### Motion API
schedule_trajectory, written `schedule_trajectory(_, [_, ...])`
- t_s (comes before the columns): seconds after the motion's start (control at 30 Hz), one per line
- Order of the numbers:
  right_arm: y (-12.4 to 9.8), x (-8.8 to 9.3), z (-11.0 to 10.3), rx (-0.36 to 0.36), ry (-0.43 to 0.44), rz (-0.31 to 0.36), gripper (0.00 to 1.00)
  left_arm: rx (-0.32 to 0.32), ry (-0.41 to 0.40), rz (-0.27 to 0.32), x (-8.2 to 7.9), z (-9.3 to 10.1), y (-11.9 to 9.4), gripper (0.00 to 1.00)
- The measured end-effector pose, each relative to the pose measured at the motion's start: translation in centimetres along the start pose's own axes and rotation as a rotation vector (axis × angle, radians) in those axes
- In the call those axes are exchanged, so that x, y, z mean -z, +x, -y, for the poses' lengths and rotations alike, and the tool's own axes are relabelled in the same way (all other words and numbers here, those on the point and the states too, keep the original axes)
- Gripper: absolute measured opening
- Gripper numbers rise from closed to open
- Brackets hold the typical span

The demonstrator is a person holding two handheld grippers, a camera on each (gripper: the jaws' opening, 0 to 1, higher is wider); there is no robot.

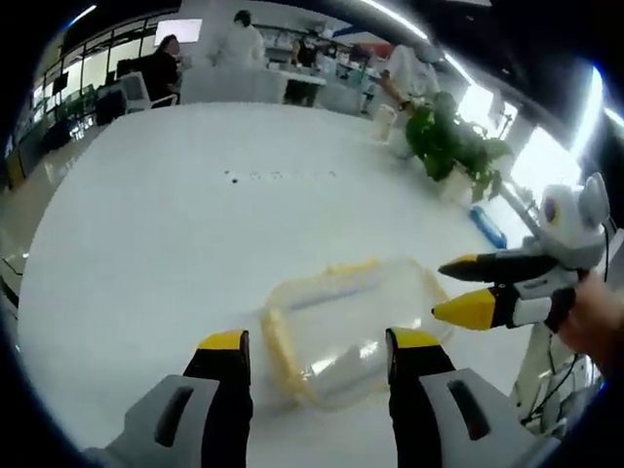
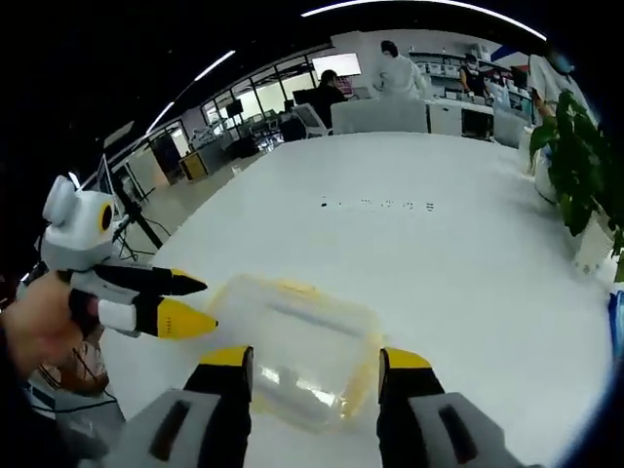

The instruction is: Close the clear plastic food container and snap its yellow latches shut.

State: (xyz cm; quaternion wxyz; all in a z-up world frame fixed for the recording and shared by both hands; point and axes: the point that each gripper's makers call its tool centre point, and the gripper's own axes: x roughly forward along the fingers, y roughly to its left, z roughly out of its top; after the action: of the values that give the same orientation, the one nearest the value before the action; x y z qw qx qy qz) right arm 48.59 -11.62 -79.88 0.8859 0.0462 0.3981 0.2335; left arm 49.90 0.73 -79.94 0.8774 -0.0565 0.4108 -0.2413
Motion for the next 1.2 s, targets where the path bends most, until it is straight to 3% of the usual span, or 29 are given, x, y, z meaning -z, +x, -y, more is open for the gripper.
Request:
schedule_trajectory(0.13, [1.0, 1.5, 0.8, -0.019, 0.116, -0.031, 0.5, 0.002, -0.004, -0.022, 0.9, 0.0, 0.8, 0.52])
schedule_trajectory(0.27, [1.5, 2.0, 0.5, -0.024, 0.095, -0.035, 0.48, 0.018, -0.028, -0.046, 1.9, 0.2, 1.7, 0.48])
schedule_trajectory(0.3, [1.4, 2.1, 0.6, -0.02, 0.1, -0.042, 0.48, 0.019, 0.012, -0.029, 1.8, 0.0, 1.8, 0.49])
schedule_trajectory(0.33, [1.4, 2.1, 0.6, -0.019, 0.11, -0.041, 0.47, 0.038, -0.055, -0.039, 1.9, 0.3, 1.8, 0.49])
schedule_trajectory(0.47, [1.4, 2.2, 0.4, -0.021, 0.116, -0.031, 0.46, 0.069, -0.093, -0.043, 2.2, 0.4, 1.7, 0.48])
schedule_trajectory(0.5, [1.4, 2.2, 0.4, -0.02, 0.115, -0.03, 0.46, 0.111, -0.168, -0.047, 2.4, 0.9, 1.9, 0.47])
schedule_trajectory(0.53, [1.4, 2.2, 0.4, -0.021, 0.121, -0.023, 0.45, 0.097, -0.181, -0.034, 2.3, 0.5, 1.8, 0.46])
schedule_trajectory(0.57, [1.4, 2.2, 0.3, -0.023, 0.126, -0.024, 0.45, 0.091, -0.121, -0.03, 2.3, 0.4, 1.5, 0.45])
schedule_trajectory(0.67, [1.5, 2.1, 0.3, -0.033, 0.146, -0.032, 0.42, 0.084, -0.133, -0.025, 2.2, 0.6, 1.5, 0.44])
schedule_trajectory(0.7, [1.5, 1.8, 0.2, -0.056, 0.196, -0.039, 0.41, 0.092, -0.135, -0.02, 2.0, 0.8, 1.8, 0.42])
schedule_trajectory(0.73, [1.6, 1.2, 0.8, -0.039, 0.19, -0.021, 0.41, 0.065, -0.234, -0.031, 2.6, 0.8, 1.9, 0.41])
schedule_trajectory(0.77, [1.4, 1.1, 0.7, -0.043, 0.168, -0.031, 0.41, 0.081, -0.139, -0.042, 2.8, 0.6, 2.1, 0.41])
schedule_trajectory(1.2, [1.8, 1.9, -0.3, -0.031, 0.16, 0.002, 0.42, 0.075, -0.145, -0.034, 2.6, 0.5, 2.1, 0.42])
